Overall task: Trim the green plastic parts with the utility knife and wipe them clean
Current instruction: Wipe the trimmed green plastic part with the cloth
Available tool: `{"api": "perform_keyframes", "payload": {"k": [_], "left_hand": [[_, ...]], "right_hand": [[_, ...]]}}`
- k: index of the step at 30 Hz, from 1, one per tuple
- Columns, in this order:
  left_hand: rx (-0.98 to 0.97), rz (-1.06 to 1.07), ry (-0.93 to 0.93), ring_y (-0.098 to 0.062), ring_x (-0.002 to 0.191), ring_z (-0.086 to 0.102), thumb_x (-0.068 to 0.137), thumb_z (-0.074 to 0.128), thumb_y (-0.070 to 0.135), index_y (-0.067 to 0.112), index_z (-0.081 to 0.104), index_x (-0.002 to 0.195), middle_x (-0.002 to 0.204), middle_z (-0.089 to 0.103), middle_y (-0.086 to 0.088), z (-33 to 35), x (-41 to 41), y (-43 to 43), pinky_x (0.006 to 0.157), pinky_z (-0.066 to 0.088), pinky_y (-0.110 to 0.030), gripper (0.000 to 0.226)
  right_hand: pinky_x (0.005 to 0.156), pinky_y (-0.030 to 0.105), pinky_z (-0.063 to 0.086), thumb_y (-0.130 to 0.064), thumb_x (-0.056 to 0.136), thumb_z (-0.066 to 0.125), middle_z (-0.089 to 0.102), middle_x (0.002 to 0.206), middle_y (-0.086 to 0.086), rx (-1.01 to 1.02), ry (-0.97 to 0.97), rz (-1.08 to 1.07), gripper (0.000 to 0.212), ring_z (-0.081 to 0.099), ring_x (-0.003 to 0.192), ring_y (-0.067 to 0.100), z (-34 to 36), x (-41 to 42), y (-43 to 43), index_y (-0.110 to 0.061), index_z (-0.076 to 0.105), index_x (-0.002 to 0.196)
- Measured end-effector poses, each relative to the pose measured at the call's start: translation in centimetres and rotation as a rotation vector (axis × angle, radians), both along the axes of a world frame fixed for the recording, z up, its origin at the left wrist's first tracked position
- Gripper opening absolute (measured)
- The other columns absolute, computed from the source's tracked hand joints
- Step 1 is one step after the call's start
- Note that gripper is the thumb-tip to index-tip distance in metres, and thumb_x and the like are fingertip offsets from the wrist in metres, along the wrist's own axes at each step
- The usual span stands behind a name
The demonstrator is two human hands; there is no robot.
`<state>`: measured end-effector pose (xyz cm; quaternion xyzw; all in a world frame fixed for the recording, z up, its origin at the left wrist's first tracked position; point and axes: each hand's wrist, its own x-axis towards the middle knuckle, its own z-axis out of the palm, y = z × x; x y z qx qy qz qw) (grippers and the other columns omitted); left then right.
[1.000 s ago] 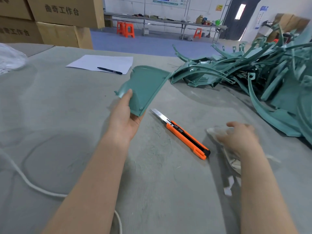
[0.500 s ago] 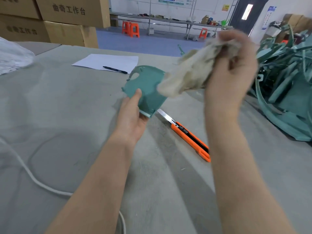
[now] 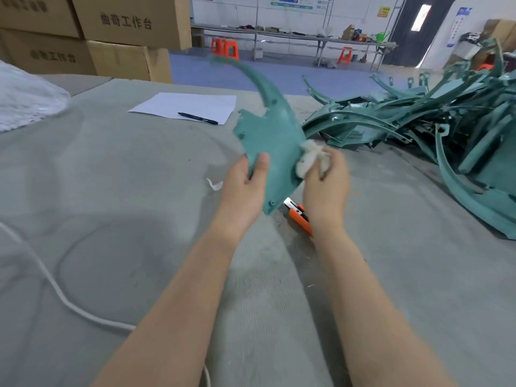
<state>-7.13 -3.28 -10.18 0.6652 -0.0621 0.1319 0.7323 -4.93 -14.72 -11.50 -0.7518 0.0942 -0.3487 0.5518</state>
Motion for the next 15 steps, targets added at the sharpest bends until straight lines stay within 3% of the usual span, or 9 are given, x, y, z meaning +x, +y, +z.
{"api": "perform_keyframes", "payload": {"k": [3,5,7,9,10,13,15], "left_hand": [[0.033,0.073,-0.04,-0.01,0.099,0.065,0.102,0.044,0.028,0.023,0.057,0.106,0.103,0.067,0.008,-0.4,0.3,0.1,0.089,0.051,-0.03,0.015],[-0.031,0.107,-0.001,-0.012,0.101,0.065,0.1,0.045,0.037,0.028,0.059,0.102,0.104,0.069,0.008,-0.3,0.6,0.5,0.094,0.05,-0.037,0.016],[-0.094,0.113,-0.007,-0.021,0.109,0.063,0.093,0.046,0.044,0.032,0.059,0.098,0.107,0.068,0.006,-0.3,0.6,0.7,0.1,0.047,-0.047,0.019],[-0.109,0.127,-0.066,-0.024,0.11,0.063,0.088,0.045,0.044,0.031,0.059,0.098,0.108,0.067,0.002,-0.1,0.6,0.6,0.101,0.046,-0.049,0.021],[-0.104,0.124,-0.095,-0.023,0.108,0.064,0.089,0.044,0.043,0.03,0.059,0.1,0.108,0.068,0.001,0.0,0.5,0.5,0.1,0.047,-0.049,0.022],[-0.096,0.036,-0.119,-0.02,0.109,0.065,0.097,0.042,0.033,0.026,0.06,0.105,0.111,0.069,-0.001,0.2,0.5,0.6,0.099,0.048,-0.046,0.021],[-0.053,-0.004,-0.122,-0.018,0.111,0.064,0.102,0.04,0.025,0.021,0.06,0.11,0.114,0.068,-0.001,0.3,0.5,0.7,0.1,0.048,-0.044,0.021]], "right_hand": [[0.085,0.027,0.05,-0.002,0.099,0.042,0.058,0.097,0.01,0.659,0.03,-0.023,0.014,0.055,0.08,0.014,0.4,0.6,-2.5,-0.006,0.052,0.107],[0.071,0.02,0.05,-0.001,0.099,0.041,0.062,0.086,0.022,0.905,-0.009,0.135,0.018,0.052,0.069,0.012,1.2,0.2,-3.1,0.004,0.055,0.111],[0.064,0.02,0.048,0.0,0.098,0.042,0.065,0.079,0.017,0.836,0.104,0.403,0.017,0.054,0.066,0.012,2.0,-0.7,-1.7,0.0,0.059,0.099],[0.064,0.021,0.055,-0.002,0.098,0.045,0.066,0.079,0.001,0.515,0.276,0.658,0.017,0.063,0.068,0.009,2.1,-1.9,0.7,-0.011,0.059,0.092],[0.071,0.025,0.059,-0.002,0.098,0.044,0.068,0.086,0.005,0.375,0.314,0.72,0.017,0.067,0.076,0.012,1.9,-2.3,1.8,-0.007,0.06,0.097],[0.092,0.048,0.054,0.003,0.098,0.039,0.066,0.106,0.027,0.249,0.252,0.578,0.022,0.065,0.101,0.034,1.3,-2.4,3.7,0.008,0.06,0.106],[0.087,0.049,0.053,0.0,0.098,0.045,0.065,0.097,0.027,0.297,0.194,0.443,0.017,0.061,0.089,0.029,1.3,-2.1,3.8,0.005,0.061,0.094]]}}
